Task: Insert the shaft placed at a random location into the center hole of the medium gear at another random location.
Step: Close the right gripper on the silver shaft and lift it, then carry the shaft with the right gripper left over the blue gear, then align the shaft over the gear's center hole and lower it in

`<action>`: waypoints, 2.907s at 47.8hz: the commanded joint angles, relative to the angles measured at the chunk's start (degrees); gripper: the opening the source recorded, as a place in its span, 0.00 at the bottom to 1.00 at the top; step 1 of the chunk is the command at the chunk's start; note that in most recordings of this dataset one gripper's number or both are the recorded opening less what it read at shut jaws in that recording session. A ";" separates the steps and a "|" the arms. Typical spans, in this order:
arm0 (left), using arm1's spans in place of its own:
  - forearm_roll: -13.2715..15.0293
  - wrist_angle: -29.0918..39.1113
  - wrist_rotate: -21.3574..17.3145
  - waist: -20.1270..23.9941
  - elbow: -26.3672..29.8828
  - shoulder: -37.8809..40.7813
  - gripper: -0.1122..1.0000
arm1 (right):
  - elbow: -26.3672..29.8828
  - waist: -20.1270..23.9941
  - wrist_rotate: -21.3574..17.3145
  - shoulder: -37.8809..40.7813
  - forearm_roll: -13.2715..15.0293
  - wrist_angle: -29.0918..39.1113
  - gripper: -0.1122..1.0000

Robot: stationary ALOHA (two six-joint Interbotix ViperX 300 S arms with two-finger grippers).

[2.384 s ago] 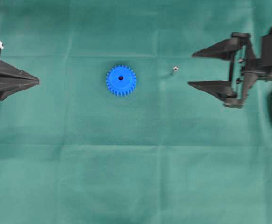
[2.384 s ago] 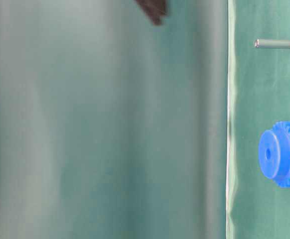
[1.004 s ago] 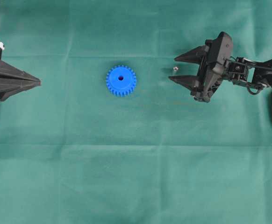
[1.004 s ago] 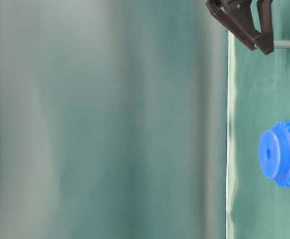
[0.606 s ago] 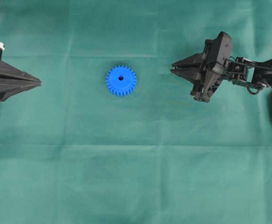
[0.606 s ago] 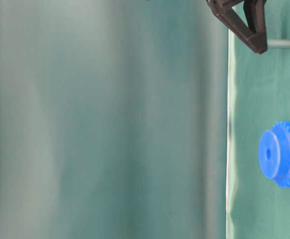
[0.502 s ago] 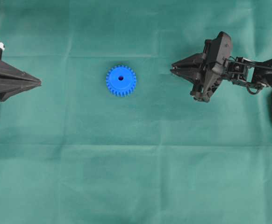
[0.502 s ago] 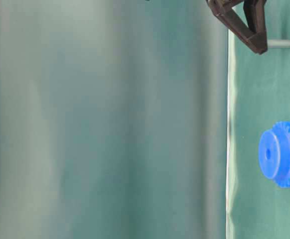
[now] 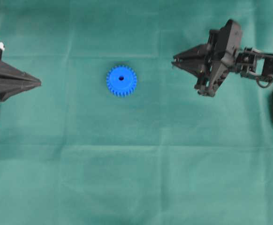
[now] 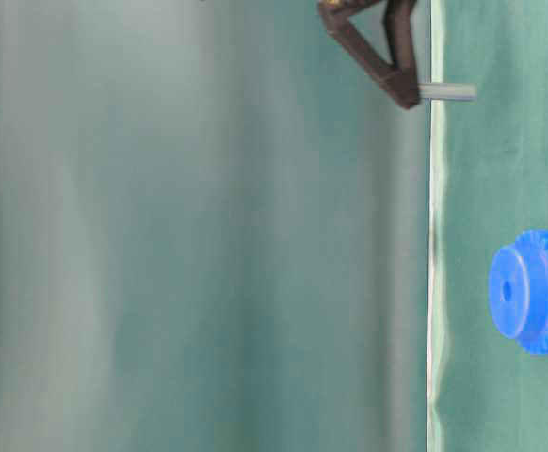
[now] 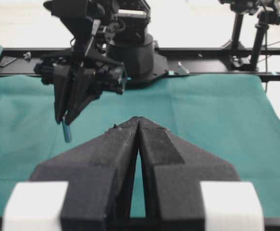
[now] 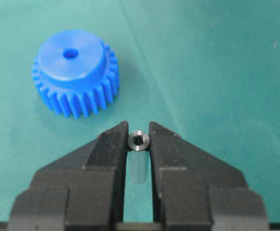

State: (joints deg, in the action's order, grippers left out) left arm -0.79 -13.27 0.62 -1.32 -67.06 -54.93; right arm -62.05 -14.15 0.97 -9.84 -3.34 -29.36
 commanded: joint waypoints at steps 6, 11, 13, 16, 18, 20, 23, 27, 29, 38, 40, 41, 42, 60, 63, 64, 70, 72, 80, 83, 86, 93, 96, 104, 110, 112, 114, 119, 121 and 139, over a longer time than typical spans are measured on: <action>-0.09 -0.26 0.00 -0.09 1.05 0.44 0.10 | 1.23 -0.09 0.88 -1.76 0.18 1.49 0.22; -0.09 -0.26 0.00 -0.18 0.97 0.44 0.10 | 1.41 -0.18 0.88 -1.67 0.18 1.49 0.22; -0.09 -0.26 0.09 -0.09 0.97 0.44 0.10 | 1.41 -0.09 0.88 -1.67 0.18 1.49 0.22; -0.09 -0.26 0.09 -0.09 1.05 0.44 0.10 | 1.49 -0.09 0.88 -1.58 0.18 1.49 0.22; -0.09 -0.26 0.00 -0.09 0.97 0.44 0.10 | 1.58 -0.09 0.79 -1.49 0.18 1.41 0.22; -0.09 -0.26 0.09 -0.09 0.97 0.44 0.10 | 1.85 0.00 0.70 -1.32 0.18 1.41 0.22; -0.09 -0.26 0.09 -0.09 0.97 0.44 0.10 | 2.37 0.26 0.70 -0.79 0.18 1.23 0.22; -0.09 -0.26 0.00 -0.18 1.05 0.44 0.10 | 3.69 0.88 0.70 0.35 0.18 1.32 0.22; -0.09 -0.35 0.09 -0.18 0.97 0.44 0.10 | 4.48 1.23 0.70 1.05 0.18 1.32 0.22; -0.09 -0.26 0.09 -0.09 0.97 0.44 0.10 | 9.32 3.25 0.70 5.01 0.18 1.67 0.22; -0.09 -0.35 0.09 -0.18 0.97 0.44 0.10 | 10.55 3.69 0.70 5.80 0.18 1.93 0.22; -0.09 -0.26 0.09 -0.09 0.97 0.44 0.10 | 11.07 3.96 0.70 6.24 0.18 2.11 0.22; -0.09 -0.26 0.09 -0.09 0.97 0.44 0.10 | 11.78 4.22 0.70 6.68 0.18 2.29 0.22; -0.09 -0.35 0.09 -0.09 0.88 0.44 0.10 | 22.50 6.77 0.79 13.89 0.26 5.01 0.22; -0.09 -0.26 0.09 -0.09 0.88 0.44 0.10 | 23.64 6.94 0.79 14.68 0.26 5.01 0.22; -0.09 -0.26 0.09 -0.09 0.88 0.44 0.10 | 23.99 6.94 0.79 14.85 0.26 5.10 0.22; -0.09 -0.18 0.09 -0.18 0.88 0.53 0.10 | 25.49 7.12 0.79 16.00 0.26 5.27 0.22; -0.09 0.00 0.09 -0.09 0.88 0.44 0.10 | 25.84 7.12 0.79 16.26 0.26 5.36 0.22; -0.09 0.09 0.09 -0.09 0.88 0.53 0.10 | 26.54 7.12 0.79 16.79 0.26 5.45 0.22; -0.09 0.09 0.09 -0.09 0.88 0.53 0.10 | 26.54 7.21 0.79 16.88 0.26 5.36 0.22; -0.09 0.09 0.09 -0.18 0.88 0.53 0.10 | 26.54 7.12 0.79 16.88 0.26 5.36 0.22; -0.09 0.09 0.09 -0.09 0.88 0.53 0.10 | 26.54 7.12 0.79 16.96 0.26 5.36 0.22; -0.09 0.09 0.09 -0.09 0.88 0.53 0.10 | 26.54 7.12 0.79 17.14 0.26 5.36 0.22; -0.09 0.09 0.09 -0.18 0.88 0.53 0.10 | 26.72 7.12 0.79 18.63 0.26 5.10 0.22; -0.09 0.18 0.09 -0.09 0.88 0.53 0.10 | 27.16 7.03 0.79 20.04 0.26 5.01 0.22; -0.09 0.09 0.09 -0.18 0.88 0.53 0.10 | 27.33 7.03 0.79 20.65 0.18 4.83 0.22; -0.09 0.09 0.09 -0.09 0.88 0.44 0.10 | 27.51 7.03 0.79 21.09 0.18 4.83 0.22; -0.09 0.09 0.09 -0.18 0.88 0.53 0.10 | 27.69 7.03 0.79 22.06 0.09 4.83 0.22; -0.09 0.18 0.09 -0.09 0.88 0.53 0.10 | 27.69 6.94 0.79 22.32 0.09 4.75 0.22; -0.09 0.09 0.09 -0.09 0.88 0.53 0.10 | 27.60 6.94 0.70 22.15 0.00 4.75 0.22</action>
State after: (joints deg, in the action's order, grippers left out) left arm -0.70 -12.83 0.62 -1.32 -67.06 -54.93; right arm -35.16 -7.21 0.97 13.18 -3.25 -24.35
